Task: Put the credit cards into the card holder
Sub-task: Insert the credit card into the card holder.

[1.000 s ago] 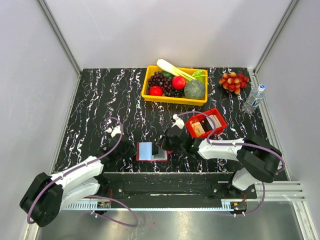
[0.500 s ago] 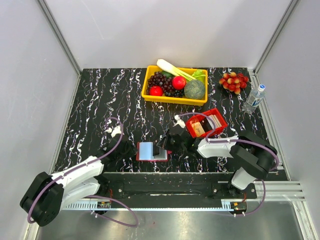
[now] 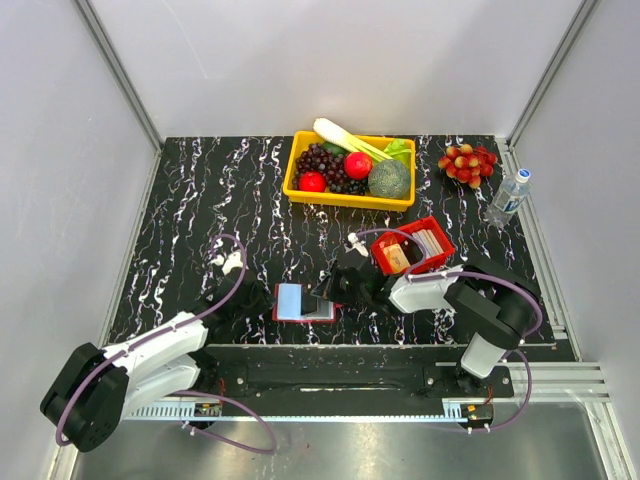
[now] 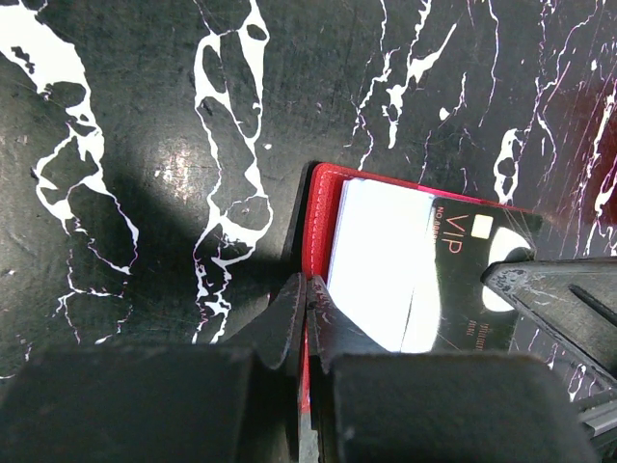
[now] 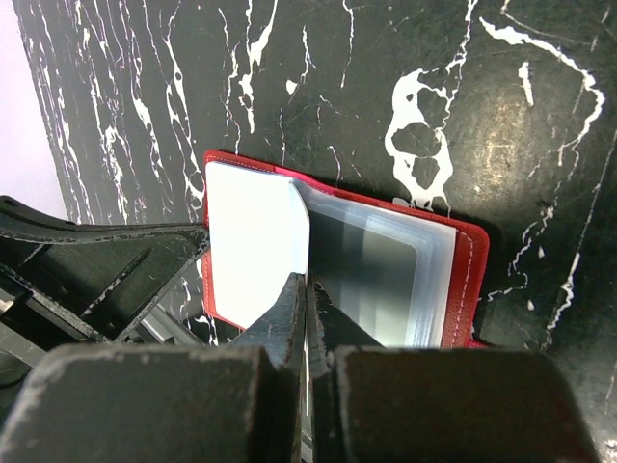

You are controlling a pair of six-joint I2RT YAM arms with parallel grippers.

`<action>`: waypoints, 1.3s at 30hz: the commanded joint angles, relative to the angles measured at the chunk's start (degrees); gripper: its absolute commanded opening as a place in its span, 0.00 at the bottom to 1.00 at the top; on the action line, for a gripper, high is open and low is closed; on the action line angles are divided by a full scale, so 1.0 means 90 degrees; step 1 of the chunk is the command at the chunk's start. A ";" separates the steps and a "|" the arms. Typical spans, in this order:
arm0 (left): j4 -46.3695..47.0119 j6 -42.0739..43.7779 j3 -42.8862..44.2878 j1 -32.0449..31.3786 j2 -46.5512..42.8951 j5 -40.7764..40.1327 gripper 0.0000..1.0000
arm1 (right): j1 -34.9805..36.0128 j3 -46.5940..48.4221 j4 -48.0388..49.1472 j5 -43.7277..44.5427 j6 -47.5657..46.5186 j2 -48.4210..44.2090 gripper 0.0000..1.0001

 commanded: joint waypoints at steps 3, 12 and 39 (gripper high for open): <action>0.0331 -0.0035 -0.0049 0.0000 0.0075 0.0031 0.00 | -0.0050 0.0107 0.0223 -0.0479 0.0202 0.0290 0.00; 0.0233 -0.0104 -0.0039 0.0000 0.0036 -0.0067 0.00 | -0.0060 -0.0040 -0.0011 -0.0899 0.0437 0.0397 0.00; 0.0331 -0.0104 -0.0078 0.0000 -0.0130 0.0011 0.00 | -0.0021 0.0897 -0.0742 -0.1250 0.0204 0.1265 0.02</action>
